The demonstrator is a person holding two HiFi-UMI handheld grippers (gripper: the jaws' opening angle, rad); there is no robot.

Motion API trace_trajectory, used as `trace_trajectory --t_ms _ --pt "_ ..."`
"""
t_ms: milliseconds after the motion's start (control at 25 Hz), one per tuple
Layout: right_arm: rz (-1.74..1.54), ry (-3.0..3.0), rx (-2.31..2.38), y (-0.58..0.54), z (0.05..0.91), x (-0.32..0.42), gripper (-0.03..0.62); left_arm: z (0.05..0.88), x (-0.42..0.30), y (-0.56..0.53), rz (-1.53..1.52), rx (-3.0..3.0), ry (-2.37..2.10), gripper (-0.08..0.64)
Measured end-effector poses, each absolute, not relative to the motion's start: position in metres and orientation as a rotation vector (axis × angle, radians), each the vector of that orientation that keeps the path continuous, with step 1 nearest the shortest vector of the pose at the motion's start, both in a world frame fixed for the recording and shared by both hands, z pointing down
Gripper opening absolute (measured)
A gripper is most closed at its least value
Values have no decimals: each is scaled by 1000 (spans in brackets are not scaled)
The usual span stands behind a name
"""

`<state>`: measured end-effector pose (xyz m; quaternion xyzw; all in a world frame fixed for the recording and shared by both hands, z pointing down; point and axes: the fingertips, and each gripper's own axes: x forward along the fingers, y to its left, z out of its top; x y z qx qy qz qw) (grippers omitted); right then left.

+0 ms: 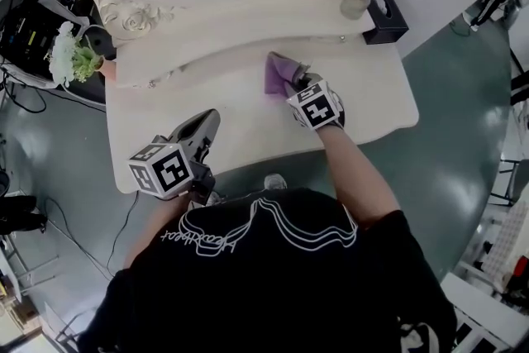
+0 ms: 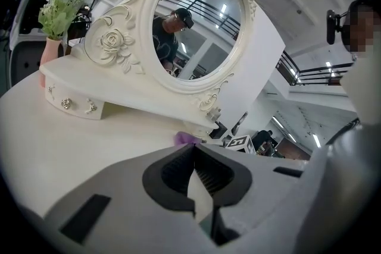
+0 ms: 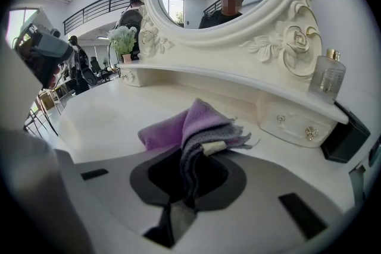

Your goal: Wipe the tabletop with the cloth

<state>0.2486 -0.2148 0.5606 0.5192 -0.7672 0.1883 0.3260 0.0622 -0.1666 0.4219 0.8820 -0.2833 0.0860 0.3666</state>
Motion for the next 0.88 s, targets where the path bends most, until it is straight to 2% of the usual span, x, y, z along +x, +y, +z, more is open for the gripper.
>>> trace_trajectory --t_ms 880 --pt "537 -1924 1463 -186 559 356 49 430 138 -148 233 2277 -678 5"
